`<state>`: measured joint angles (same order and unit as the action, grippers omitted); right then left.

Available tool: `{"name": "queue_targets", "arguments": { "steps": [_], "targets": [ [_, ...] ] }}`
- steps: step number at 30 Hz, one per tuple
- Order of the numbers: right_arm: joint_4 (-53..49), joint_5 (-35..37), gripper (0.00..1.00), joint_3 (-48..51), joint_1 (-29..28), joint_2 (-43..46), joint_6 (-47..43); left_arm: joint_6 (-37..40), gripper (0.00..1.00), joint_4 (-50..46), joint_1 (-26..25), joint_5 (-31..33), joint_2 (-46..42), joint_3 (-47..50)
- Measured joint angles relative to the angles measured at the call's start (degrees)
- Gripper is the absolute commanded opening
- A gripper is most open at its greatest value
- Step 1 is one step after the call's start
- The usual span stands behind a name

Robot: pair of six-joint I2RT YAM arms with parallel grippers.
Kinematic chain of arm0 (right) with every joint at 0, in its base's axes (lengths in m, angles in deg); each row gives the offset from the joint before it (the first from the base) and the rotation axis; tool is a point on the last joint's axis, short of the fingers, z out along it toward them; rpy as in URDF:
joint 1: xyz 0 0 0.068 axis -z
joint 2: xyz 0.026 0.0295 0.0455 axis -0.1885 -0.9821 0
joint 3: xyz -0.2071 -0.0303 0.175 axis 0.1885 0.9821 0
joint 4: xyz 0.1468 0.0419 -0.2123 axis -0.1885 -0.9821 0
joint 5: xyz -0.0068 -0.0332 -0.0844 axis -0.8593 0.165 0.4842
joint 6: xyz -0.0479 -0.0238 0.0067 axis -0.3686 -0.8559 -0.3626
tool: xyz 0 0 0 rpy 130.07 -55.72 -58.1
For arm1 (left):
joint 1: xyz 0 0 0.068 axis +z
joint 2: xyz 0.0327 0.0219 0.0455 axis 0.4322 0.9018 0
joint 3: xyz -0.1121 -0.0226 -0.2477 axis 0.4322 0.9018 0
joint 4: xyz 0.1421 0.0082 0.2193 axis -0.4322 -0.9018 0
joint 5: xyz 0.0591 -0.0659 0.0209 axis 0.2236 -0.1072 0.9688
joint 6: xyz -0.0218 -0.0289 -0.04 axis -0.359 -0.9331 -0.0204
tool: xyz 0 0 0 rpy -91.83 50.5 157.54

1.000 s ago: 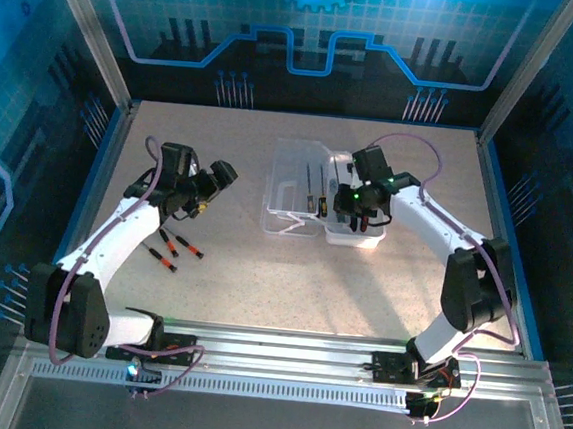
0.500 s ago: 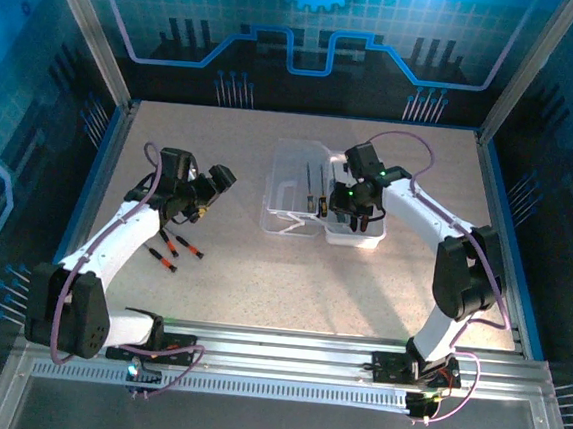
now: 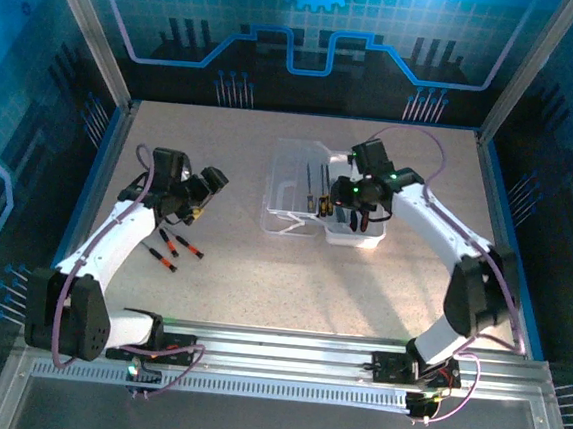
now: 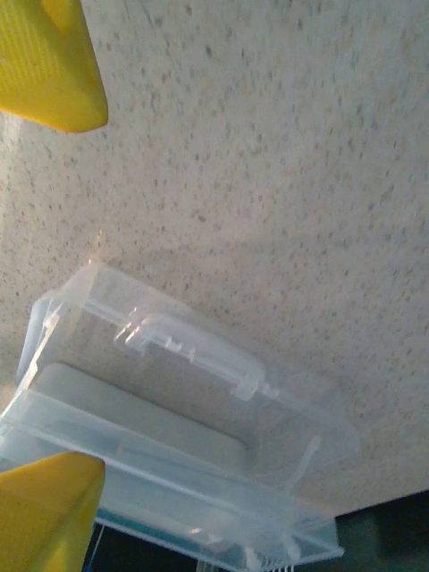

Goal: Pack the tool kit

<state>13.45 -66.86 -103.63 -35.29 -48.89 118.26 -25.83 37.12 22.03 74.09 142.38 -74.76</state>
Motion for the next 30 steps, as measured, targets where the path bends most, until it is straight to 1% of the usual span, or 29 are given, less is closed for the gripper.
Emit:
{"name": "queue_targets", "arguments": {
  "steps": [3,4,6,7,11,14,17,20,24,30],
  "targets": [
    [2.8,-1.0,0.32,3.8,0.0,7.3,-0.1,0.3,0.85,-4.8,2.6,2.3,-0.9,-0.3],
    [4.0,-1.7,0.32,5.4,0.0,9.6,-0.1,0.4,0.81,-6.7,3.7,3.5,-1.0,-0.5],
    [5.7,-2.8,0.32,8.1,0.0,13.0,0.1,0.4,0.78,-10.0,5.6,6.0,-1.1,-0.7],
    [6.9,-3.5,0.32,9.7,0.0,14.4,0.1,0.4,0.74,-11.8,6.7,7.2,-1.3,-0.7],
    [9.6,-5.6,0.32,14.9,0.0,17.0,0.3,-0.5,0.66,-16.4,11.2,11.1,-4.4,1.8],
    [10.8,-7.2,0.32,17.7,0.0,17.8,0.4,-1.5,0.59,-18.8,13.0,13.6,-7.4,5.8],
    [12.1,-8.7,0.32,19.3,0.0,18.4,0.4,-2.6,0.53,-20.0,14.5,14.5,-7.4,8.8],
    [13.7,-10.4,0.32,20.5,0.1,19.2,0.6,-3.1,0.52,-19.9,15.9,14.6,-4.8,9.9],
    [15.5,-12.5,0.32,22.5,0.2,20.5,1.0,-3.1,0.50,-19.0,16.2,15.3,-0.1,9.9],
    [16.7,-13.8,0.32,25.5,0.9,23.3,1.6,-3.1,0.48,-17.2,17.6,16.5,5.9,9.9]
  ]
}}
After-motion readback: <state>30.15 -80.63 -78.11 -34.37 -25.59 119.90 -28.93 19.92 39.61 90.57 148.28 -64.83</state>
